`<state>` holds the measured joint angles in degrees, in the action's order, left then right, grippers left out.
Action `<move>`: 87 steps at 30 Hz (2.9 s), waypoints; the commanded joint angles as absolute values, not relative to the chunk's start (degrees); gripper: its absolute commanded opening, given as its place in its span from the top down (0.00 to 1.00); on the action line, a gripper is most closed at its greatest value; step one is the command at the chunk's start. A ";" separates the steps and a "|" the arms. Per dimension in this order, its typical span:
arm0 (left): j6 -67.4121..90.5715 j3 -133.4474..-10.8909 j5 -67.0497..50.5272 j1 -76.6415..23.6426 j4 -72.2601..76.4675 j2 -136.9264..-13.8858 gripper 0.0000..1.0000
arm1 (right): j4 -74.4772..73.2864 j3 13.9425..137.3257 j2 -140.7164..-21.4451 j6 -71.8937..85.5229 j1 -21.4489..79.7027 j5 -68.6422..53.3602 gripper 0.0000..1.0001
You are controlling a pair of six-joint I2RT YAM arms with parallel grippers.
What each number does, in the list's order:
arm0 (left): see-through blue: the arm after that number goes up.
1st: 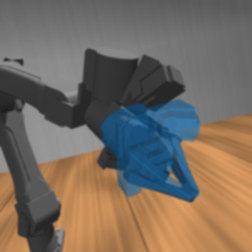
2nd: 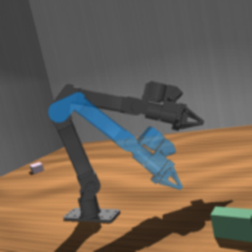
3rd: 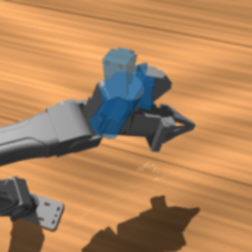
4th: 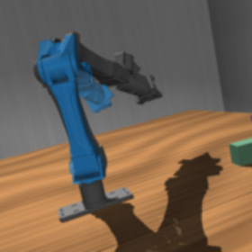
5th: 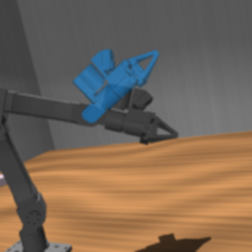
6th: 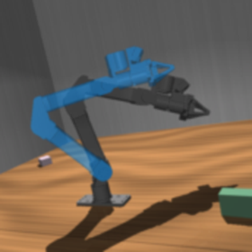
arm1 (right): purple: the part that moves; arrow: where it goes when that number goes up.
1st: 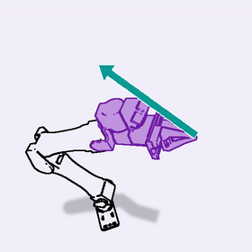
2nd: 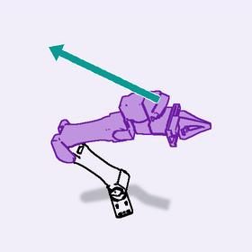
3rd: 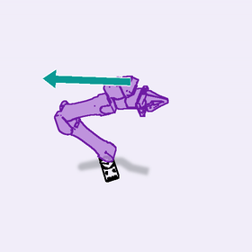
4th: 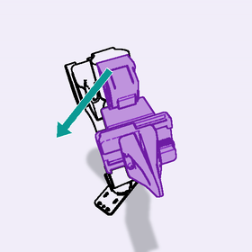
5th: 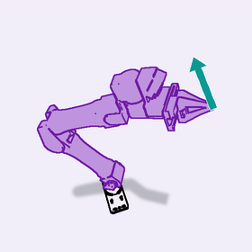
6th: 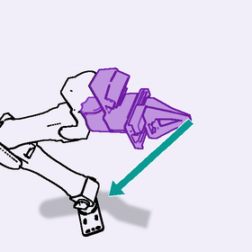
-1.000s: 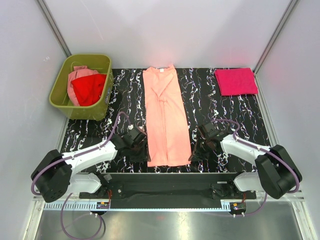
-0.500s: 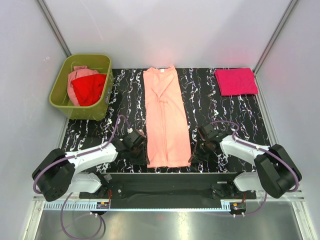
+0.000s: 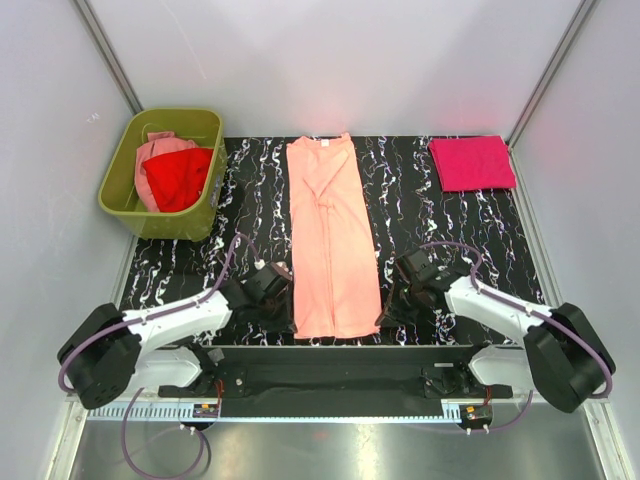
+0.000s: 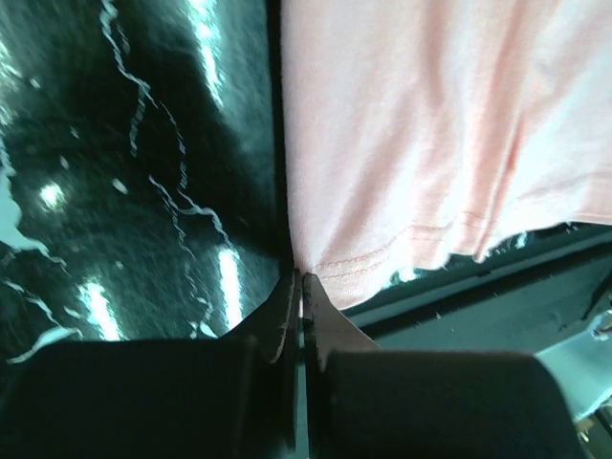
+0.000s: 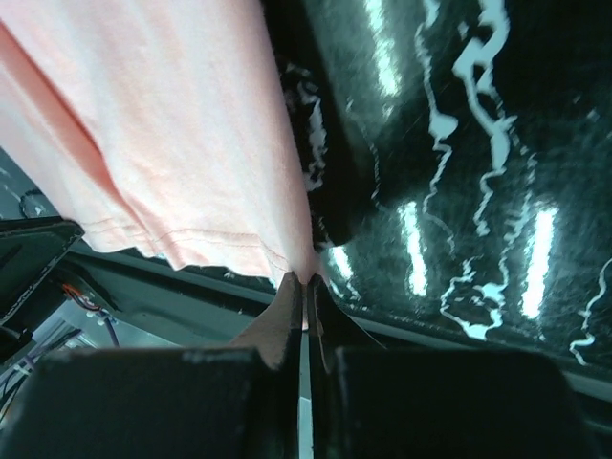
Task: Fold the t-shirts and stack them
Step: Fold the tshirt
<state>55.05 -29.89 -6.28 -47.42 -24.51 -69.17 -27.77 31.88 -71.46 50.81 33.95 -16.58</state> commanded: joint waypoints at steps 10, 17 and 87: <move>55.99 -34.80 -6.77 -49.22 -27.77 -70.22 1.00 | -30.23 35.84 -71.18 52.65 38.06 -13.28 1.00; 49.94 -41.90 -6.24 -40.63 -29.88 -73.47 1.00 | -37.43 48.68 -78.56 44.22 37.97 -6.60 1.00; 31.73 -94.13 -5.18 -18.54 -29.00 -117.94 0.88 | -37.35 111.71 -128.76 20.83 16.26 -19.60 0.94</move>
<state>31.55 -93.06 -6.17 -19.29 -31.33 -115.44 -40.99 112.33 -131.31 20.45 15.92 -17.32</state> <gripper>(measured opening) 0.138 0.063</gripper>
